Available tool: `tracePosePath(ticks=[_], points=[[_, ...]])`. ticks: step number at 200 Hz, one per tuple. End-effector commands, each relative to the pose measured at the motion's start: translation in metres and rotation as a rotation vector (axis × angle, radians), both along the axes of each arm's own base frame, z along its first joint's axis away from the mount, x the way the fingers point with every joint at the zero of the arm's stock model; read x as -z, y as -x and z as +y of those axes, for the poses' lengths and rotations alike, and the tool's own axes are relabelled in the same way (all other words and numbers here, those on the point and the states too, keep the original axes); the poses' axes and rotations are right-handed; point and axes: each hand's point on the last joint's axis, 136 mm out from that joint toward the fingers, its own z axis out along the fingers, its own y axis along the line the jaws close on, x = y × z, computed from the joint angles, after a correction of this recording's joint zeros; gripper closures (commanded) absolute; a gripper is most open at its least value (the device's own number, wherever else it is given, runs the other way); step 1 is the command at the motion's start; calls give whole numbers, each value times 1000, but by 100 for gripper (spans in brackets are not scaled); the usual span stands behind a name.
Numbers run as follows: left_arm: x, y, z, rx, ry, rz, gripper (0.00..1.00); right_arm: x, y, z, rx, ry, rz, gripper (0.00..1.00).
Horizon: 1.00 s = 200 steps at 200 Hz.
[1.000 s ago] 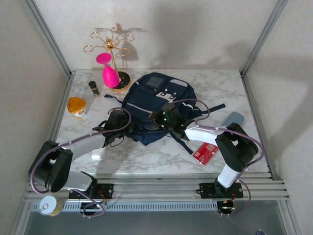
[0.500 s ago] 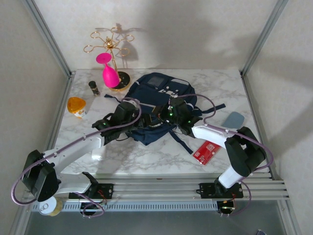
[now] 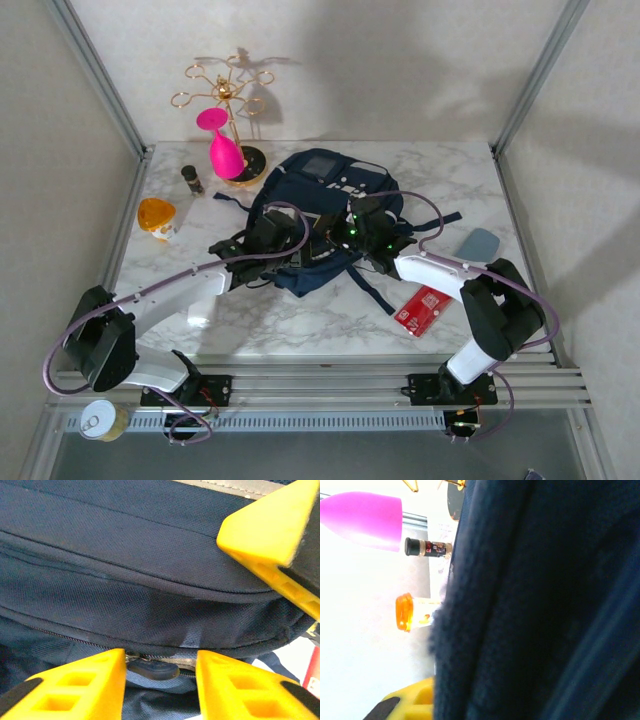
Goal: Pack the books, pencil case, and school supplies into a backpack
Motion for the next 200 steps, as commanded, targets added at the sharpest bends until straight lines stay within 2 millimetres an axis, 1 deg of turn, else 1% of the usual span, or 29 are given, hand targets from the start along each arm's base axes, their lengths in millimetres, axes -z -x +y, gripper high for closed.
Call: tracePosePath(ticks=[1,23,43,59,78,93,115,140,165,180,191,200], points=[[-6,-17,18,-107,-39,-66,66,-51,-12,-4,21,-79,-155,100],[-9,-20,27,-154,-4,-70,76,-51,-12,-7,26,-77,-153,100],[0,-14,33,-167,7,-36,79,-50,-13,-11,37,-74,-155,100],[7,-7,39,-178,4,-14,88,-50,-14,-13,38,-73,-155,100],[9,-1,38,-159,49,-8,91,-53,-16,-14,40,-73,-160,100],[10,1,39,-150,67,-9,100,-56,-17,-14,39,-74,-165,100],[11,1,44,-159,62,-2,100,-57,-18,-17,40,-74,-164,100],[18,-3,68,-256,55,24,100,-60,-20,-24,26,-90,-155,100],[17,-8,87,-338,97,20,100,-63,-25,-43,22,-93,-145,100],[23,-9,97,-368,113,32,100,-63,-30,-58,15,-100,-134,100],[30,-9,101,-385,134,58,100,-60,-37,-71,31,-88,-129,100],[33,-10,100,-389,162,76,100,-60,-45,-81,40,-77,-127,100]])
